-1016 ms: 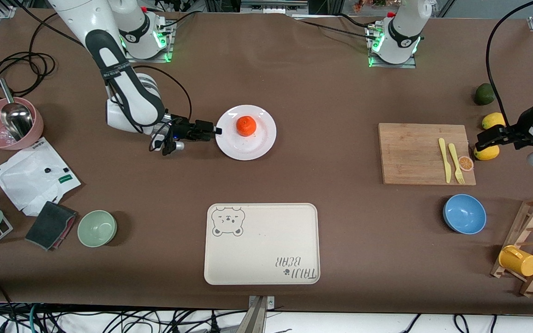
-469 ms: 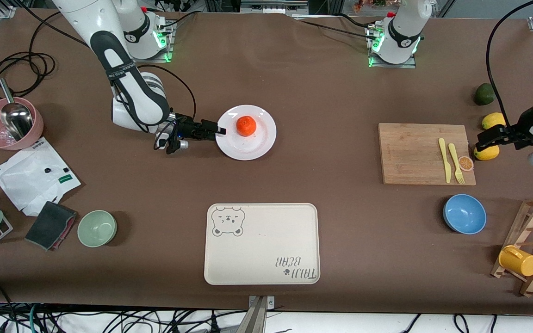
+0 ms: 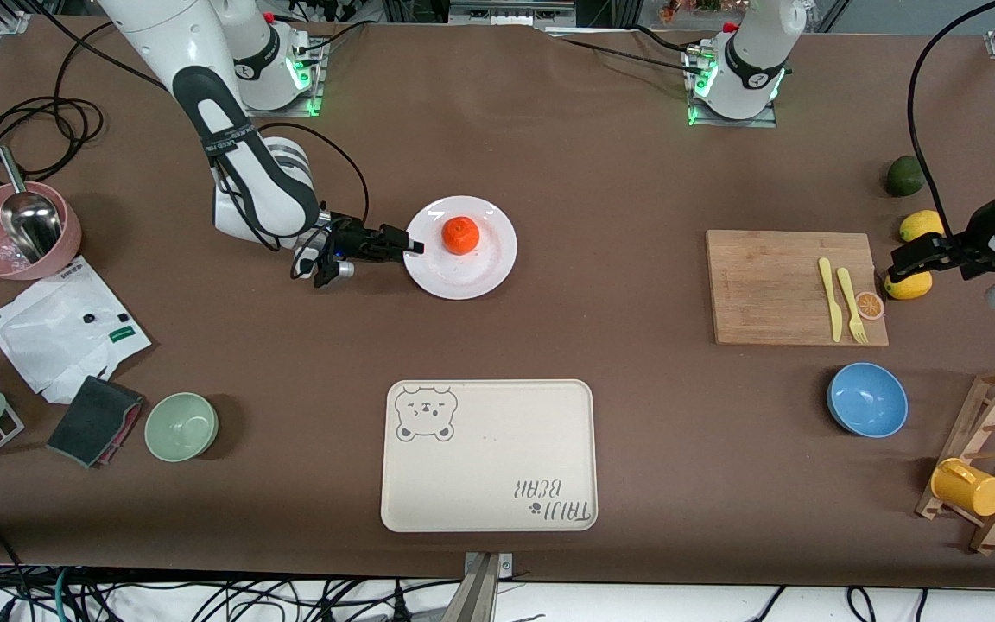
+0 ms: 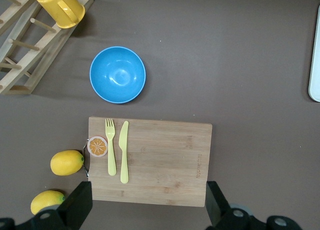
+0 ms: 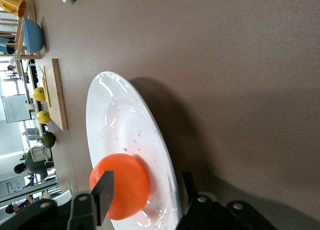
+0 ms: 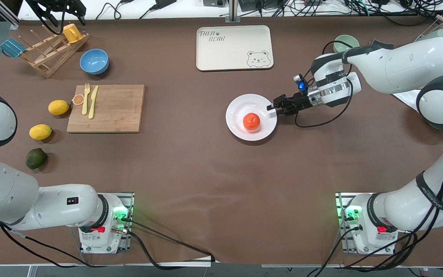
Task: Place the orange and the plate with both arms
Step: 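Grasp the white plate rim with the right gripper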
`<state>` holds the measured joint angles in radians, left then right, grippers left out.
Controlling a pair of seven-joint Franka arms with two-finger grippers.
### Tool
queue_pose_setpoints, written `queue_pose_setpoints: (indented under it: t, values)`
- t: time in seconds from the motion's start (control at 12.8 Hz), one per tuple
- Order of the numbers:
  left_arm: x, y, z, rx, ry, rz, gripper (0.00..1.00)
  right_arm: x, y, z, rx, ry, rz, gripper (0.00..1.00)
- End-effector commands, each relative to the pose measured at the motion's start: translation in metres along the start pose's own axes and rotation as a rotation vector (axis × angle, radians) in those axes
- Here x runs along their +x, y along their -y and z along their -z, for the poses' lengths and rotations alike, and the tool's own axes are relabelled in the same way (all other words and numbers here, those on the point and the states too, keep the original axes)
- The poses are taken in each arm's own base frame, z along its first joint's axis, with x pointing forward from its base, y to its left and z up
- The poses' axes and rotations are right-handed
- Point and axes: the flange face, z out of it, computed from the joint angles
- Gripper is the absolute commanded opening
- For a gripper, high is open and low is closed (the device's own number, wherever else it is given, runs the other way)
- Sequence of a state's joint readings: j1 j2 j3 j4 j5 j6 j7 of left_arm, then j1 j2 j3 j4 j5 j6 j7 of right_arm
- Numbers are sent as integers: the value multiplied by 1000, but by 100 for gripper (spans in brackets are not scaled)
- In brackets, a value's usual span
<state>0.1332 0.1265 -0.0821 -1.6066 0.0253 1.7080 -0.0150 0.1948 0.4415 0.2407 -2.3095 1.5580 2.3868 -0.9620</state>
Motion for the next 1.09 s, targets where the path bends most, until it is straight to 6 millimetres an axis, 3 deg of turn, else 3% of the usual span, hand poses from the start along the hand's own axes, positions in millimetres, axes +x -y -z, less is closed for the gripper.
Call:
queue_pose_setpoints:
  t: [0.0, 0.31, 1.02]
  values:
    - [4, 1, 5, -11, -7, -17, 100, -3, -1, -4, -4, -15, 10, 58]
    - [3, 1, 4, -11, -4, -17, 100, -6, -4, -5, -10, -10, 15, 41]
    - [4, 1, 5, -11, -5, -18, 100, -17, -12, -15, -31, -20, 35, 23]
